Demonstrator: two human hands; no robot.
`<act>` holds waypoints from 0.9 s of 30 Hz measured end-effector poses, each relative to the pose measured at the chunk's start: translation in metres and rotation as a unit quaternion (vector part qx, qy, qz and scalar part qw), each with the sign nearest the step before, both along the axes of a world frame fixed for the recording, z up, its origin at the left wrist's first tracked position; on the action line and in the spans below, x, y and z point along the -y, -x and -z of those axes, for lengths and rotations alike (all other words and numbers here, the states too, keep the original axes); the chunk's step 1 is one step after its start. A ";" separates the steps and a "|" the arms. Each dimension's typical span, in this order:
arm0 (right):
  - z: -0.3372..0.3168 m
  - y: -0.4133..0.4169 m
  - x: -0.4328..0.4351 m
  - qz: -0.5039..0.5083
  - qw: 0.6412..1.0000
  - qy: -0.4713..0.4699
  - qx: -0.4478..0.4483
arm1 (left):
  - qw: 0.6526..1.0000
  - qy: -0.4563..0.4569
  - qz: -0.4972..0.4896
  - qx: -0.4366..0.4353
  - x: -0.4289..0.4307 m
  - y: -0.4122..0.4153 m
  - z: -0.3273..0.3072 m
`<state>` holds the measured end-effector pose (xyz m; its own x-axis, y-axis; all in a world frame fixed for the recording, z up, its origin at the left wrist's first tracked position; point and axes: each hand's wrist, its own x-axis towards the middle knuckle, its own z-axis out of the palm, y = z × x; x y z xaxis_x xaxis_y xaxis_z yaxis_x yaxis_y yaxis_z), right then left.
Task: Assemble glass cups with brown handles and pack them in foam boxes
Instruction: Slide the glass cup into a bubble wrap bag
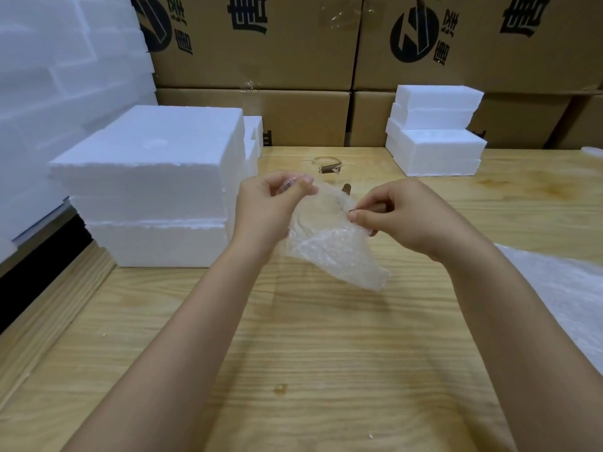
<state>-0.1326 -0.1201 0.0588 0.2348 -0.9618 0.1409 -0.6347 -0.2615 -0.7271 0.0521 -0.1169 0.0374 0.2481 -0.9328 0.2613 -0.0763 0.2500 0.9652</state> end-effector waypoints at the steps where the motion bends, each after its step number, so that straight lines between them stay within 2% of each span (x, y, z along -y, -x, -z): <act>1: -0.001 -0.005 -0.003 0.010 0.998 0.034 -0.043 | 1.000 0.014 0.009 -0.002 -0.003 0.004 -0.003; 3: 0.001 -0.014 -0.005 0.020 0.992 0.084 -0.096 | 0.998 0.050 0.042 0.003 -0.010 0.013 -0.009; 5: 0.004 -0.019 -0.005 0.027 0.988 0.103 -0.110 | 0.991 0.090 0.098 0.012 -0.016 0.020 -0.013; 7: 0.006 -0.014 -0.001 0.027 0.992 0.094 -0.079 | 0.983 0.136 0.125 -0.004 -0.018 0.020 -0.012; 10: 0.006 0.005 0.007 0.006 0.999 0.021 0.033 | 0.983 0.175 0.020 -0.060 -0.010 0.007 -0.004; 12: 0.008 0.019 0.010 -0.019 0.990 -0.048 0.131 | 0.987 0.139 -0.037 -0.069 -0.002 0.000 0.009; 14: 0.014 0.030 0.015 -0.051 0.970 -0.103 0.215 | 0.995 0.059 -0.026 -0.076 0.004 -0.002 0.025; 16: 0.019 0.037 0.018 -0.076 0.947 -0.145 0.277 | 0.988 -0.036 0.066 -0.135 0.007 -0.003 0.040; 19: 0.026 0.039 0.022 -0.086 0.906 -0.189 0.368 | 0.929 -0.067 0.255 -0.261 0.009 -0.008 0.054; 21: 0.029 0.039 0.025 -0.090 0.888 -0.205 0.403 | 0.903 -0.076 0.304 -0.294 0.010 -0.009 0.054; 22: 0.030 0.038 0.027 -0.082 0.884 -0.209 0.410 | 0.902 -0.073 0.306 -0.295 0.012 -0.008 0.054; 27: 0.033 0.021 0.025 -0.024 0.905 -0.183 0.384 | 0.936 -0.058 0.249 -0.244 0.007 0.006 0.055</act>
